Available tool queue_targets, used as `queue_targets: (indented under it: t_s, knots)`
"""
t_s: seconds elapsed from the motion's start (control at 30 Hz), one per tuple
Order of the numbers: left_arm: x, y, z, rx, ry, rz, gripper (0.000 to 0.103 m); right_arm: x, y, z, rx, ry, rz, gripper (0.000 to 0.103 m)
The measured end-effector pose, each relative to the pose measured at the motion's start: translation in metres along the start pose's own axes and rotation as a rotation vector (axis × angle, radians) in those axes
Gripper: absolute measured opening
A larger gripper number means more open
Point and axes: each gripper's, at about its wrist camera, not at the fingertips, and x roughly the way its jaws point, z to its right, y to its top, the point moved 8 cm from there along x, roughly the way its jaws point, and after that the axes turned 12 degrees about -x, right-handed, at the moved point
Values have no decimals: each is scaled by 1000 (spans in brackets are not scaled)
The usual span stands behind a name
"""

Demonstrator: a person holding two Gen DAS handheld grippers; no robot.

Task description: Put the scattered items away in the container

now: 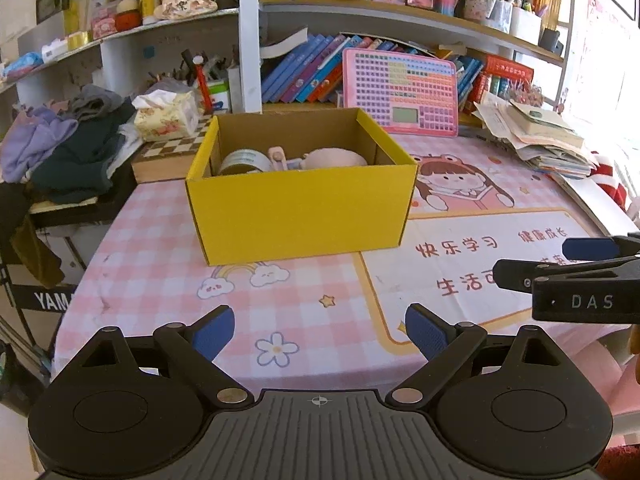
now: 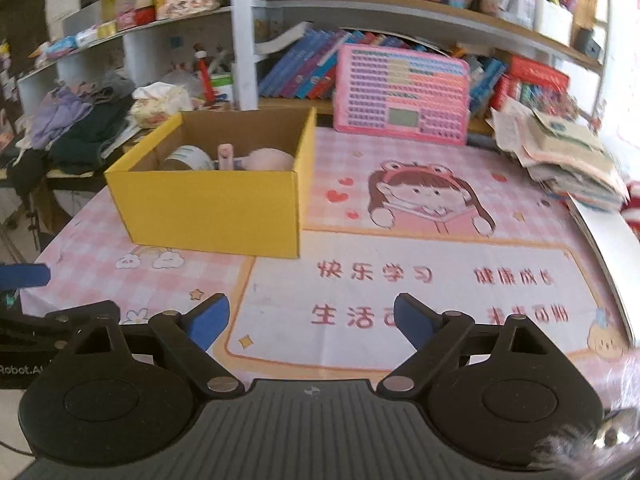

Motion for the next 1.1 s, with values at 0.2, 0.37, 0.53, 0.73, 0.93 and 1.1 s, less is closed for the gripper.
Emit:
queue_targets:
  t_s: [0.2,0.37,0.53,0.73,0.93,1.1]
  knots:
    - [-1,-8,3,-1,-2,-27,95,0,-14,8,57,-8,-47,93]
    - [3,-18,3,-6,-7,-73,95,1,-23,4,59,0,-73,93]
    - [3,-25,2,-16,-9,-91,100,-1,-29,-1,43,4,-86,94]
    - [2,-31,2,-22,-7,-108,101,-3,-33,-4,31,7,-100,95]
    - [-1,-32,2,-23,-3,-105,103,-5,-35,-8,19,8,-105,96]
    - [-1,-32,2,-23,-1,-105,103,-4,-36,-10,12,8,-111,96]
